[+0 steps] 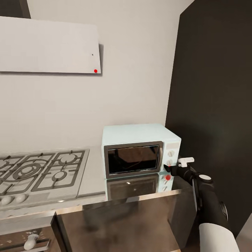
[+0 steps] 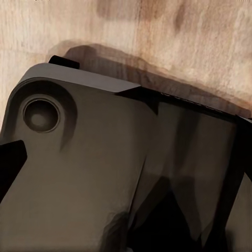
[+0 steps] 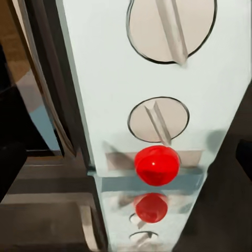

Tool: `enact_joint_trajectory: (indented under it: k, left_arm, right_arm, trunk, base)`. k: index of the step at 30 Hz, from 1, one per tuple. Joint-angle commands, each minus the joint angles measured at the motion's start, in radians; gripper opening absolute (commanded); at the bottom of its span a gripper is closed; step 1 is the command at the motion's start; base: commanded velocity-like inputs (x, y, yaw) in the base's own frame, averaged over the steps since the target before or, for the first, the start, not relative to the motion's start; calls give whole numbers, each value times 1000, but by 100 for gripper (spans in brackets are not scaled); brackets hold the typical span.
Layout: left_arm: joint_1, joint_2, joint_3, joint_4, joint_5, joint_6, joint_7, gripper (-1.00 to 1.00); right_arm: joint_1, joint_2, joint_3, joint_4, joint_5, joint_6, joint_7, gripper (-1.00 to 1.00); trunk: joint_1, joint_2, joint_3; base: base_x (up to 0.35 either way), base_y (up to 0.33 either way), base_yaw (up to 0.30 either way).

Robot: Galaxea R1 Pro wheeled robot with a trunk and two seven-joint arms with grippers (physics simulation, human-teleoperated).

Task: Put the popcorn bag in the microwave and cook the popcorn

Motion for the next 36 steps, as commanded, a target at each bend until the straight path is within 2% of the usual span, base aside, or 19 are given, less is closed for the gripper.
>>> enact_joint_trajectory:
  k: [1, 4, 9, 12, 18, 25, 36]
  left_arm:
    - [-1, 0, -8, 1, 8, -3, 1, 100]
    - [-1, 1, -8, 1, 8, -3, 1, 100]
    - [-1, 1, -8, 1, 7, -3, 1, 100]
    - [-1, 1, -8, 1, 7, -3, 1, 100]
    - [-1, 1, -8, 1, 7, -3, 1, 100]
    - [-1, 1, -9, 1, 6, -3, 1, 100]
    - [-1, 0, -9, 1, 6, -3, 1, 100]
  right_arm:
    - [-1, 1, -4, -1, 9, 2, 10, 100]
    - [-1, 1, -5, -1, 9, 4, 10, 100]
    - [-1, 1, -8, -3, 12, 102, 4, 100]
    - [-1, 1, -11, -3, 13, 127, 3, 100]
    - [-1, 1, -13, -4, 13, 133, 3, 100]
    - [-1, 1, -13, -7, 14, 135, 6, 100]
    - [-1, 1, -12, -6, 16, 135, 7, 100]
  trunk:
    - [0, -1, -1]
    - [0, -1, -1]
    - [0, -1, -1]
    - [0, -1, -1]
    - [0, -1, -1]
    - [0, -1, -1]
    - [0, -1, -1]
  base:
    - [-34, -35, 0]
    - [-59, -62, 0]
    - [-11, -11, -19]
    - [-1, -1, -179]
    - [0, 0, -218]
    - [0, 0, -31]
    - [0, 0, 221]
